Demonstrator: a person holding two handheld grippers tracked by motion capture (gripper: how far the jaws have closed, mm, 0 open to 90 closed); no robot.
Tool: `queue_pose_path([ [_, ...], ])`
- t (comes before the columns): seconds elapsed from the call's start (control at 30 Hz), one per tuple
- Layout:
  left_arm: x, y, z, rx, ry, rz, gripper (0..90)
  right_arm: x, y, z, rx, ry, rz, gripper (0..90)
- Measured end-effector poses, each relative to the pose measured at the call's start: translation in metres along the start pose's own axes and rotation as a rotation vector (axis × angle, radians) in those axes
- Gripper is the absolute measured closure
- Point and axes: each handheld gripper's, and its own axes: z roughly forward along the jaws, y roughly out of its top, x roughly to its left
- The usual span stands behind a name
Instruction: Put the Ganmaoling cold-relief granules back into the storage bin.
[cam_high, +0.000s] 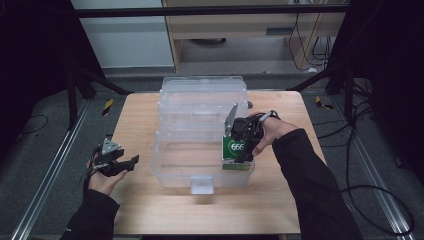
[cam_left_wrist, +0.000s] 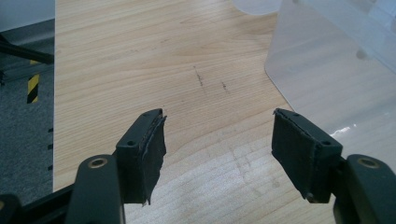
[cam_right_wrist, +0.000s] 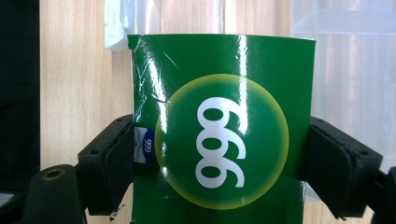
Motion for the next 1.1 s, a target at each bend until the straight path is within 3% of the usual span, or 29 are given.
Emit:
queue_pose_path([
  [0.23,0.000,0.000,0.000,0.001,0.000,0.000,34.1,-0.003,0.000,0.008,0.014,0.010,-0.029,18.1],
  [0.77,0.000,0.000,0.001,0.005,-0.001,0.006,34.1,-0.005,0.002,0.018,0.049,0.019,-0.046,18.2],
  [1.1,0.000,0.000,0.001,0.008,-0.001,0.007,34.1,-0.002,0.002,0.013,0.036,-0.003,-0.043,18.6],
])
